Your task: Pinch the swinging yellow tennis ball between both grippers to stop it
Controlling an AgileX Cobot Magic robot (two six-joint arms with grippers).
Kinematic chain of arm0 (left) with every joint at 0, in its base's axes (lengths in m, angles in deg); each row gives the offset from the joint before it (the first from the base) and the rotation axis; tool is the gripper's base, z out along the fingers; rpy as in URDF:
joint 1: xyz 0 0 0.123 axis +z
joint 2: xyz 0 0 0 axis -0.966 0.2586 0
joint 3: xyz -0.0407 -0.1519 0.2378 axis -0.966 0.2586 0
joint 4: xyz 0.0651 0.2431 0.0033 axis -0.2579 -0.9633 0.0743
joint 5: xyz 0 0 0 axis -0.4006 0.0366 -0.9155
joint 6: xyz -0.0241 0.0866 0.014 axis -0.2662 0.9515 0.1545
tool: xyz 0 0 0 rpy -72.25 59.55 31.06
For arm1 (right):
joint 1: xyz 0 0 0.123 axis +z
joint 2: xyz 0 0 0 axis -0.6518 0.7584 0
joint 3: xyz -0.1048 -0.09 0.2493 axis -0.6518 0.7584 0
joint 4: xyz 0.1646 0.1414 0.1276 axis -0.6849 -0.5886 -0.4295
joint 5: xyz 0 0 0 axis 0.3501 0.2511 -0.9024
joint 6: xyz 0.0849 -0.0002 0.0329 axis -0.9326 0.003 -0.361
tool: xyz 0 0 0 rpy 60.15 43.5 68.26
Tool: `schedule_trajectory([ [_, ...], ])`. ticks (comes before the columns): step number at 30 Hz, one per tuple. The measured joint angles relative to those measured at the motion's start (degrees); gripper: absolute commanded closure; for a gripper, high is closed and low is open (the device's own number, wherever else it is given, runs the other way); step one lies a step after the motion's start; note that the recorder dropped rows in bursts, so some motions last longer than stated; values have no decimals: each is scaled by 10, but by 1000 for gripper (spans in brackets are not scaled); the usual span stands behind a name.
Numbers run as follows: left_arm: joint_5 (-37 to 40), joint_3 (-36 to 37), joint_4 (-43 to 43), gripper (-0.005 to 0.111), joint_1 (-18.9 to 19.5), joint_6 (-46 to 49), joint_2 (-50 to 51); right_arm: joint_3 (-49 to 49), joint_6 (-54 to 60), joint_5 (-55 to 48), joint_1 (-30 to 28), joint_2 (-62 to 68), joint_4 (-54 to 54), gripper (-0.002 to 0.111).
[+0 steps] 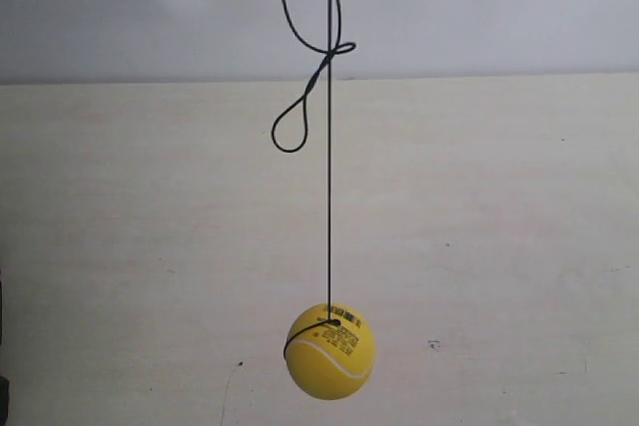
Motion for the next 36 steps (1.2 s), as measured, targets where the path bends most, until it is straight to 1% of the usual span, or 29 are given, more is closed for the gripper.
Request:
schedule_trajectory([
  [2, 0, 0, 0, 102, 0, 0, 0, 0, 42, 0, 0, 0, 1, 108],
  [6, 0, 0, 0, 102, 0, 0, 0, 0, 65, 0, 0, 0, 2, 108],
  [36, 0, 0, 0, 102, 0, 0, 0, 0, 68, -1, 0, 0, 2, 108],
])
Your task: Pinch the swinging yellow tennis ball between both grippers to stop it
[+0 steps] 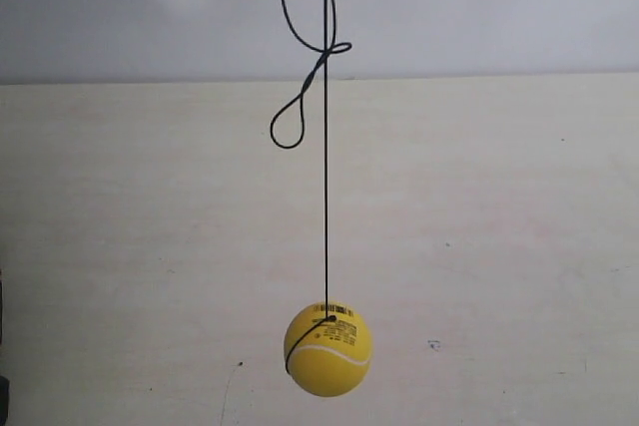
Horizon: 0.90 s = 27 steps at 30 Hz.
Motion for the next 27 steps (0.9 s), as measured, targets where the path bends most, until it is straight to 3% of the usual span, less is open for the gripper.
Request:
schedule_trajectory([
  [8, 0, 0, 0, 102, 0, 1, 0, 0, 83, 0, 0, 0, 2, 108],
  [27, 0, 0, 0, 102, 0, 1, 0, 0, 75, 3, 0, 0, 3, 108],
])
